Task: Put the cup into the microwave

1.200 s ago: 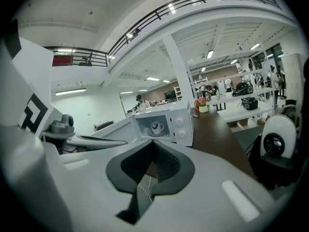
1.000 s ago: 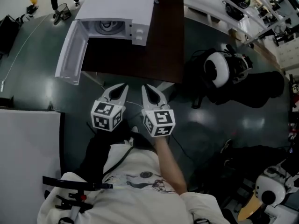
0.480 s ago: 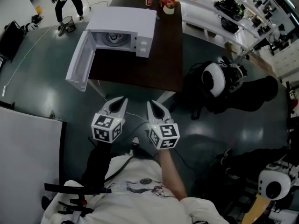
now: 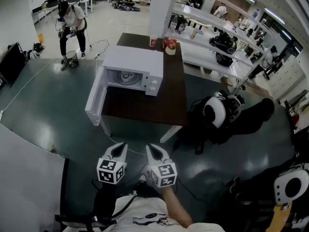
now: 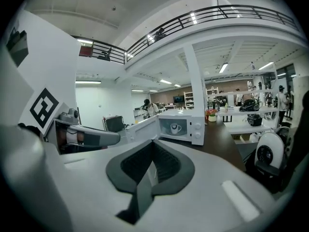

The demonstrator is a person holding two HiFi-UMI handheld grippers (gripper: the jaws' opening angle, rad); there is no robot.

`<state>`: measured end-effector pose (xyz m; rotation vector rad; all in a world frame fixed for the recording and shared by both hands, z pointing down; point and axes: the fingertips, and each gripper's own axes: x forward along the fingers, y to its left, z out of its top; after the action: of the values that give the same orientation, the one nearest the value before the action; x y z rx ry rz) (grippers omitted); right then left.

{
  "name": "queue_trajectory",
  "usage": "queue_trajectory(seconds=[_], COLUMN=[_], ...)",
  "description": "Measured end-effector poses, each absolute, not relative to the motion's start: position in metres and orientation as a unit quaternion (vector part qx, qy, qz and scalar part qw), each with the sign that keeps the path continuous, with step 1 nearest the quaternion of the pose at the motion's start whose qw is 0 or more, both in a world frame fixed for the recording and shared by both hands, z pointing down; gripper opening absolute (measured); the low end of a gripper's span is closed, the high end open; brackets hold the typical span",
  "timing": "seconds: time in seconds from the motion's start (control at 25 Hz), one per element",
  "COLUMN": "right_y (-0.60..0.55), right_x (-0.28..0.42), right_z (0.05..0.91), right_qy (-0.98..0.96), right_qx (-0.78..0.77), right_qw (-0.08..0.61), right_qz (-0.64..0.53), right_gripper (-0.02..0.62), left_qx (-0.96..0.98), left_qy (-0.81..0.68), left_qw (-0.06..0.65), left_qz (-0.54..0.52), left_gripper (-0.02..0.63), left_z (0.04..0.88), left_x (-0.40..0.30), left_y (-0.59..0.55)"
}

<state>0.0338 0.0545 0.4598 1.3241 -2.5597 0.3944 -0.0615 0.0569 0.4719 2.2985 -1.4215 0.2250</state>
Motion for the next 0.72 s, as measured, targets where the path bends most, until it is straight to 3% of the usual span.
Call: queue_trajectory(seconds=[0.48, 0.72], right_y=[0.147, 0.152], right_x=[0.016, 0.038], right_z=[0.464, 0.426], right_qy=[-0.849, -0.84], right_qx=[0.499, 0.53], right_qw=[0.126, 0.08], right_qz=[0.115, 0.08], right_gripper=[0.0, 0.0], left_qx=[0.824, 0.83], left_qy=[-0.518, -0.521], left_qw=[0.207, 0.177], left_qz=[0.094, 0.086], left_gripper=[-0.002, 0.0], left_z=[0.492, 0.471], left_x=[-0.105, -0.094], left_y=[0.135, 0.141])
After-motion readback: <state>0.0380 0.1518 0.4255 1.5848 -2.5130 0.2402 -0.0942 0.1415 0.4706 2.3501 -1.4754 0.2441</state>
